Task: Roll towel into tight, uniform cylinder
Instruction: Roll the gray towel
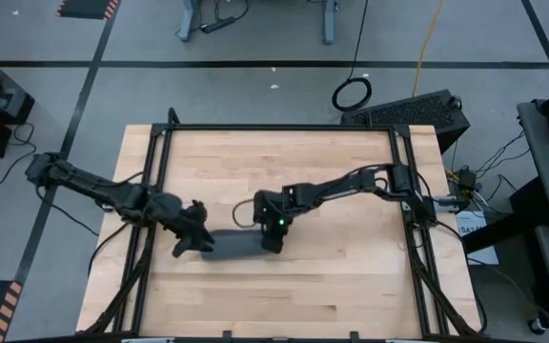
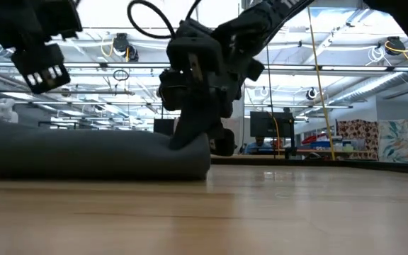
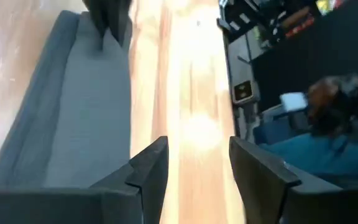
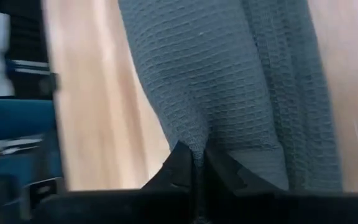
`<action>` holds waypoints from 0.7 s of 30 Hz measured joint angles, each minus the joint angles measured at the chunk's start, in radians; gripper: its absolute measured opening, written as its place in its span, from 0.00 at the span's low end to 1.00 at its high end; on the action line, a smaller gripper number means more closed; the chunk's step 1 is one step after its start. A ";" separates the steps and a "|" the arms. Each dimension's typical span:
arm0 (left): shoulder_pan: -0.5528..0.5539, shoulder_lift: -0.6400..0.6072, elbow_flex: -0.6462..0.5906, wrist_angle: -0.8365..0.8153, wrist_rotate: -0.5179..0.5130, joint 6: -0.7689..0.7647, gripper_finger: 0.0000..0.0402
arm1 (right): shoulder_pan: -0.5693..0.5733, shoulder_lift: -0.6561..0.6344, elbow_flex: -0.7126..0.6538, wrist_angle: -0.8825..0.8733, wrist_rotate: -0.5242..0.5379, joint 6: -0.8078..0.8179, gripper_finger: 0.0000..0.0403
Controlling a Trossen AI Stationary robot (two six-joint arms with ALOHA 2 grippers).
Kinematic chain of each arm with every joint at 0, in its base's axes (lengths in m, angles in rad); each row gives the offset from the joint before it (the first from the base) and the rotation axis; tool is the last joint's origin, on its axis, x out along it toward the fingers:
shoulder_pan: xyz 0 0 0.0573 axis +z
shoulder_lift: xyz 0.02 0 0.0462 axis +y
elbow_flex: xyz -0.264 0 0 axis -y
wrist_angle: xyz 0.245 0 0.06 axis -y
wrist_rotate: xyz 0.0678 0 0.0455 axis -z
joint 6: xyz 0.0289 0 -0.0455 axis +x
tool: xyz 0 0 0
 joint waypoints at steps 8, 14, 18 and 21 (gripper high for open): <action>-0.171 0.041 0.000 -0.109 -0.276 -0.002 0.59 | -0.095 0.000 0.000 0.008 -0.220 0.016 0.01; -0.223 0.110 0.000 -0.082 -0.469 0.054 0.80 | -0.140 0.000 0.000 0.004 -0.277 0.015 0.01; -0.227 0.179 0.000 -0.073 -0.498 0.092 0.89 | -0.155 0.000 0.000 -0.001 -0.277 0.020 0.01; -0.227 0.241 0.000 -0.075 -0.498 0.092 0.87 | -0.155 0.000 0.000 -0.011 -0.276 0.024 0.01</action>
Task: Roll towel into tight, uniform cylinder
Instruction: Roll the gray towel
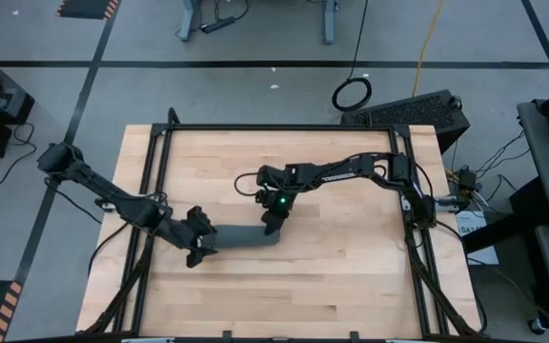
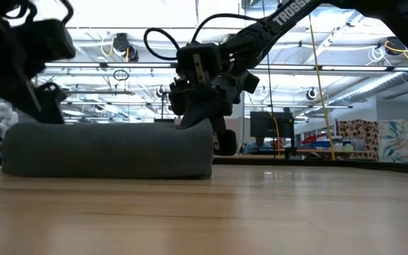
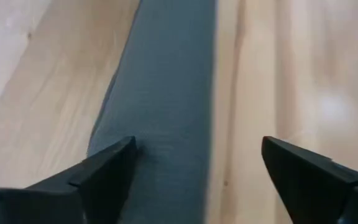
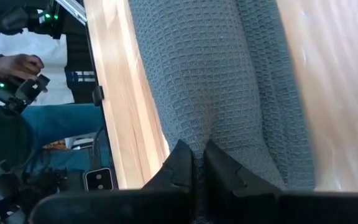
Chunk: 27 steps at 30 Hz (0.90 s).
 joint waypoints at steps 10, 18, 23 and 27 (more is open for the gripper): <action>0.000 0.116 0.000 0.018 0.001 0.000 0.40 | 0.061 0.000 0.000 -0.006 0.076 0.025 0.04; 0.001 0.119 0.000 0.028 0.001 0.001 0.24 | 0.082 -0.010 0.000 -0.009 0.190 0.033 0.25; 0.001 0.118 0.000 0.041 0.001 0.001 0.25 | 0.080 -0.064 0.000 -0.067 0.199 0.000 0.43; 0.003 0.118 0.000 0.044 0.001 -0.003 0.28 | 0.080 -0.123 0.000 -0.116 0.242 -0.069 0.54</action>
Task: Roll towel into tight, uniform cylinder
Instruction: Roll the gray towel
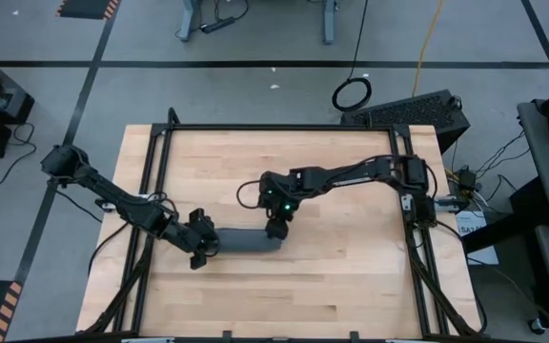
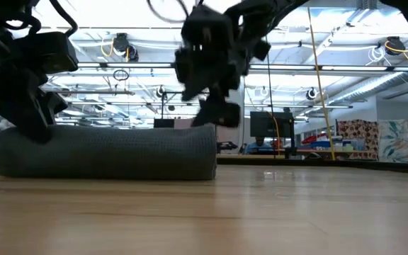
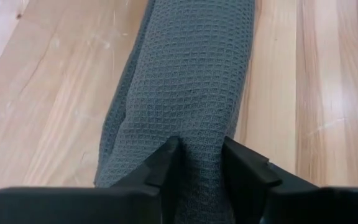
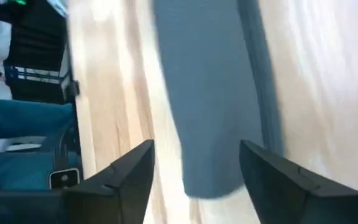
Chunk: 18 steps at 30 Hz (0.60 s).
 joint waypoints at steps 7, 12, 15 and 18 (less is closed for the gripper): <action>0.000 -0.015 0.000 0.001 0.020 -0.023 0.32 | 0.066 -0.040 0.001 0.263 0.035 -0.149 0.47; 0.000 -0.026 0.000 0.004 0.030 -0.025 0.32 | 0.136 0.044 0.001 0.480 0.129 -0.168 0.18; 0.000 -0.029 0.000 0.005 0.031 -0.029 0.32 | 0.163 0.117 0.000 0.604 0.143 -0.143 0.03; 0.000 -0.028 0.000 0.005 0.036 -0.041 0.32 | 0.180 0.184 0.001 0.711 0.169 -0.042 0.03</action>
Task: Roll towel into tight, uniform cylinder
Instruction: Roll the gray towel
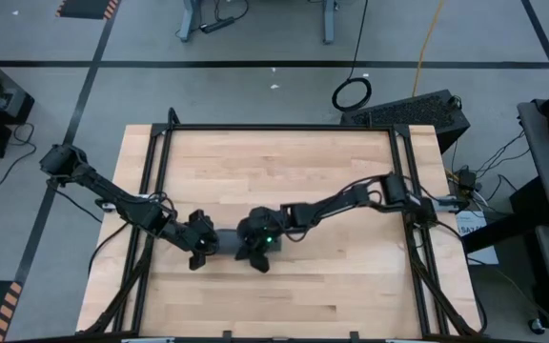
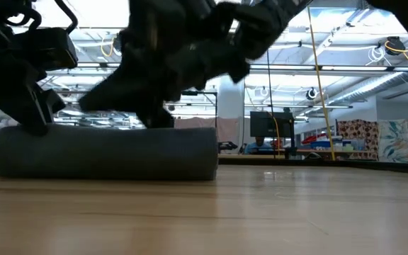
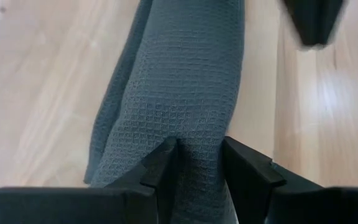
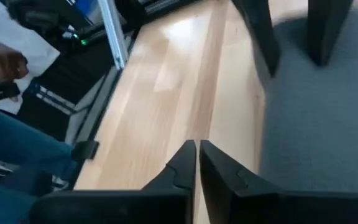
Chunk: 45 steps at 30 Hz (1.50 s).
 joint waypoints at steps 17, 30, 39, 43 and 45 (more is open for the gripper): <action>0.000 -0.199 0.000 -0.047 0.004 -0.009 0.32 | 0.055 -0.003 -0.001 0.075 0.170 -0.026 0.00; -0.005 -0.182 -0.161 0.029 -0.034 -0.064 0.32 | -0.017 0.001 -0.255 0.354 0.199 -0.062 0.00; 0.008 -0.205 -0.190 0.069 -0.031 -0.096 0.32 | -0.092 -0.025 -0.310 0.501 0.017 0.043 0.00; 0.006 -0.247 -0.146 0.077 -0.028 -0.114 0.32 | -0.085 -0.089 -0.308 0.471 -0.020 0.033 0.00; 0.006 -0.264 -0.131 0.078 -0.030 -0.114 0.32 | -0.066 -0.093 -0.317 0.434 -0.007 -0.005 0.00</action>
